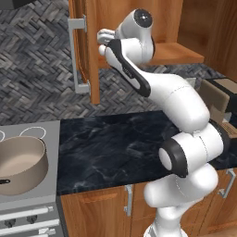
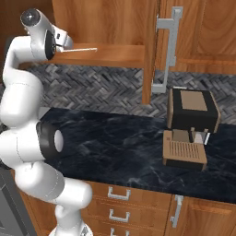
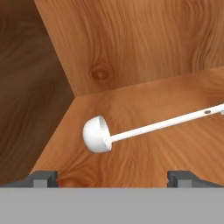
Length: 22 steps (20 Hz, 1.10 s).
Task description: Open the cabinet and move the ladle to the pot. Then close the cabinet.
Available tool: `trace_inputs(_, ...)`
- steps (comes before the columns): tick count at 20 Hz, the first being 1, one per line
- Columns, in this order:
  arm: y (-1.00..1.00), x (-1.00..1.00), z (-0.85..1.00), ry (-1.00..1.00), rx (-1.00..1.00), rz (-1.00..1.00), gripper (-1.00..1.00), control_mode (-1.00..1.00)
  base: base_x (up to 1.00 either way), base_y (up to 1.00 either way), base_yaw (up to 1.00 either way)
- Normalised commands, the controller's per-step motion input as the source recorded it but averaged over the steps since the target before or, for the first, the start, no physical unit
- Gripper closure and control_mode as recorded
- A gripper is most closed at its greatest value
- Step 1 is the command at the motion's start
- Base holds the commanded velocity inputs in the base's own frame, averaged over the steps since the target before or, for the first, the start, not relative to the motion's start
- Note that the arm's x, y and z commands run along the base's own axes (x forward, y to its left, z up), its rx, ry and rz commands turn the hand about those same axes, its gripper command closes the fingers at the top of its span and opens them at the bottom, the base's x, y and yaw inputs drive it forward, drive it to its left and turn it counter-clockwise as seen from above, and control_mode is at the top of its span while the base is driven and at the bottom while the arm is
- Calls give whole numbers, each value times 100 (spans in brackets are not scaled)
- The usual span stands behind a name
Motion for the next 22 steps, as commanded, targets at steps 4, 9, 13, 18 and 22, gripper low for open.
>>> trace_inputs(4,0,44,-7,5,-1,0,-100,-100,0,0,0)
trace_inputs(9,6,35,-3,5,0,0,-100,-100,0,0,0)
trace_inputs(13,22,30,0,6,0,0,-100,-100,0,0,0)
trace_inputs(18,24,26,-1,5,-2,0,-100,-100,0,0,0)
trace_inputs(22,8,11,-9,7,-4,0,-100,-100,0,0,0)
